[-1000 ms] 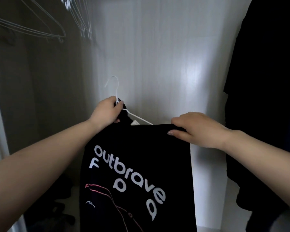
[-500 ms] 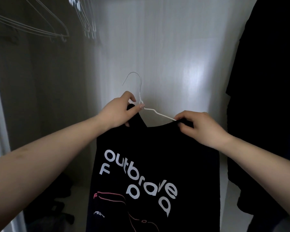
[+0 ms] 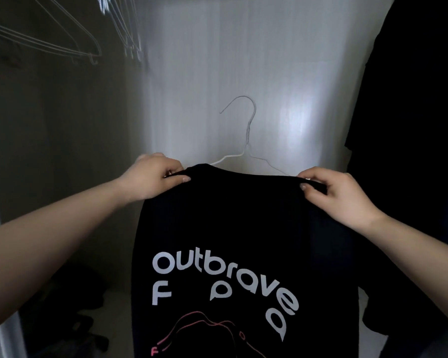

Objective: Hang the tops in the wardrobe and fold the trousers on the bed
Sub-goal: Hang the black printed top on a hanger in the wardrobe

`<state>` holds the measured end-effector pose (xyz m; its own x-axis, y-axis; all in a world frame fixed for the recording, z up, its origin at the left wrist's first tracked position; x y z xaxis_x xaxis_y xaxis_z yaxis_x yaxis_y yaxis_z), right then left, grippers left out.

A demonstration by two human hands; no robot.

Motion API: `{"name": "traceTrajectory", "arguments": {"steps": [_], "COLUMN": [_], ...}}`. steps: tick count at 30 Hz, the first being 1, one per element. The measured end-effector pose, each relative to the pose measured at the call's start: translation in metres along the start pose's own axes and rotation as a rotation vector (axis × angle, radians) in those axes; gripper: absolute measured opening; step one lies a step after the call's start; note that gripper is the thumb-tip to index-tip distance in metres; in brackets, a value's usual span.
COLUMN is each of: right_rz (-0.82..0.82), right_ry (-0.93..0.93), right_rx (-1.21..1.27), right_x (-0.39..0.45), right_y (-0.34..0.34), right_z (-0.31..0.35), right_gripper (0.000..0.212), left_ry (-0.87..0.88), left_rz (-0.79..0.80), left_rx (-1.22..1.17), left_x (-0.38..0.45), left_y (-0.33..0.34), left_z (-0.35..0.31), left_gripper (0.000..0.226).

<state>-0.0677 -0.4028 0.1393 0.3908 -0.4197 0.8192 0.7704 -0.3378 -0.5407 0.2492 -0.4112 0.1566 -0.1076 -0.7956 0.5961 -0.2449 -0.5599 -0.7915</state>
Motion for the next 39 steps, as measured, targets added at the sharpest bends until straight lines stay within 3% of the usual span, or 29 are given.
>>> {"name": "traceTrajectory", "arguments": {"steps": [3,8,11,15,20,23,29,33,39], "right_rz": [0.075,0.322,0.420,0.319,0.198,0.169,0.306,0.207,0.104], "right_ry": [0.082,0.336,0.332,0.293,0.312,0.212,0.246,0.208,0.180], "right_rx": [0.096,0.201,0.149,0.157,0.353,0.175,0.079,0.108,0.052], "right_x": [0.004,-0.003,-0.008,-0.003,0.018,0.035,0.026,0.023,0.026], "right_y": [0.006,0.020,0.021,0.016,0.008,0.005,0.021,0.012,-0.009], "right_z": [-0.011,-0.039,-0.042,-0.043,-0.031,-0.022,-0.026,-0.026,-0.022], "right_gripper": [0.025,0.004,0.032,0.049,0.028,0.030,0.021,0.020,0.017], "left_ry": [-0.065,-0.070,-0.059,0.018,0.227,0.143,-0.025,-0.019,0.059], "left_rz": [0.030,-0.110,-0.154,-0.153,-0.076,-0.166,-0.262,-0.277,-0.090], "left_rx": [-0.285,-0.400,-0.408,-0.338,-0.117,-0.231,-0.400,-0.464,-0.529], "left_x": [0.001,0.000,-0.002,-0.003,-0.007,-0.003,0.008,0.017,0.047], "left_y": [0.006,0.002,0.002,-0.004,0.005,0.002,-0.004,-0.013,-0.018], "left_z": [0.002,0.005,0.005,0.000,-0.020,-0.013,0.006,0.002,-0.032], "left_gripper": [0.011,0.009,0.008,0.013,0.016,0.015,0.011,0.012,0.025]}}
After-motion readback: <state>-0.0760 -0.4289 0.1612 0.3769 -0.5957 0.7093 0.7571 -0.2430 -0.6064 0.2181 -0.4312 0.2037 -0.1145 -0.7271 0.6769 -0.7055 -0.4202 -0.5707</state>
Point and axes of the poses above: each hand's wrist, its own x-axis towards the middle knuckle, its own y-axis out of the palm, z = x × y, the point moved 8 cm from there along x, towards the middle knuckle, and after that the axes turned 9 degrees about -y, right-handed, at the moved point
